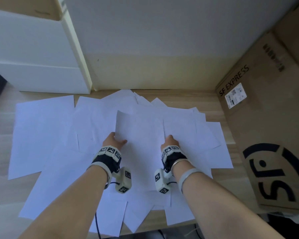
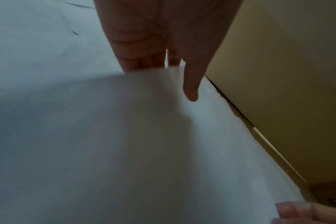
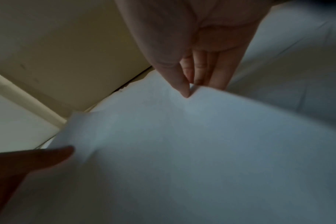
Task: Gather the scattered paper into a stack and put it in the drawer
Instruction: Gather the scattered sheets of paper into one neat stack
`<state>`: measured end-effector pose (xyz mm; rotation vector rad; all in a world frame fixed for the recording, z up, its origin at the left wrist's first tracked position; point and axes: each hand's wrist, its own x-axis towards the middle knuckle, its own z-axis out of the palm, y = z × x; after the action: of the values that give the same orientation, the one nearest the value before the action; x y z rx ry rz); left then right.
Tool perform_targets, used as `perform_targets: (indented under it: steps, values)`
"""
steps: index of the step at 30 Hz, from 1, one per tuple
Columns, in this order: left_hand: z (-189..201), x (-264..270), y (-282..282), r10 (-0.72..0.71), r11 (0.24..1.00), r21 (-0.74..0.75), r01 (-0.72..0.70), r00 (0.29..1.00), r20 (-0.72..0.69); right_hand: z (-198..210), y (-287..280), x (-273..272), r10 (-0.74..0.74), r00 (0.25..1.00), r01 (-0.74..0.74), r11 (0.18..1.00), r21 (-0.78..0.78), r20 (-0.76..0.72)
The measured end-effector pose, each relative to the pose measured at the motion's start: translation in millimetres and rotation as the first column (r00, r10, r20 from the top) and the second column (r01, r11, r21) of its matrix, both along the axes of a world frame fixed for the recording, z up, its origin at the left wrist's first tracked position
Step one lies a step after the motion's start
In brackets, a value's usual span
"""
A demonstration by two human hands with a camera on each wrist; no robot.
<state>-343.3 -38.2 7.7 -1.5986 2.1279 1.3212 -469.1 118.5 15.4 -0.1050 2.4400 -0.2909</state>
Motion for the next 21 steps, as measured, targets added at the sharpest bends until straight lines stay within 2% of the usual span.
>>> perform_targets:
  steps: [2, 6, 10, 14, 19, 21]
  values:
    - [1, -1, -1, 0.005, 1.0, 0.005, -0.005, 1.0, 0.009, 4, -6, -6, 0.064, 0.998, -0.064, 0.997, 0.035, 0.002]
    - [1, 1, -7, 0.056, 0.998, 0.003, -0.056, 0.998, -0.032, 12, -13, -48, 0.183, 0.978, -0.181, 0.983, 0.034, -0.099]
    - [0, 7, -14, 0.098, 0.994, 0.051, -0.095, 0.993, -0.07, 13, -33, -91, 0.322, 0.935, -0.313, 0.946, 0.08, -0.15]
    - [-6, 11, -20, 0.116, 0.991, 0.084, -0.108, 0.989, -0.093, 5, -60, -110, 0.472, 0.868, -0.455, 0.881, 0.131, -0.155]
    - [-12, 16, -25, 0.131, 0.987, 0.109, -0.12, 0.986, -0.104, 2, -75, -118, 0.569, 0.815, -0.523, 0.805, 0.28, -0.114]
    - [-13, 17, -26, 0.157, 0.981, 0.129, -0.143, 0.982, -0.105, 6, -75, -120, 0.585, 0.799, -0.537, 0.798, 0.274, -0.137]
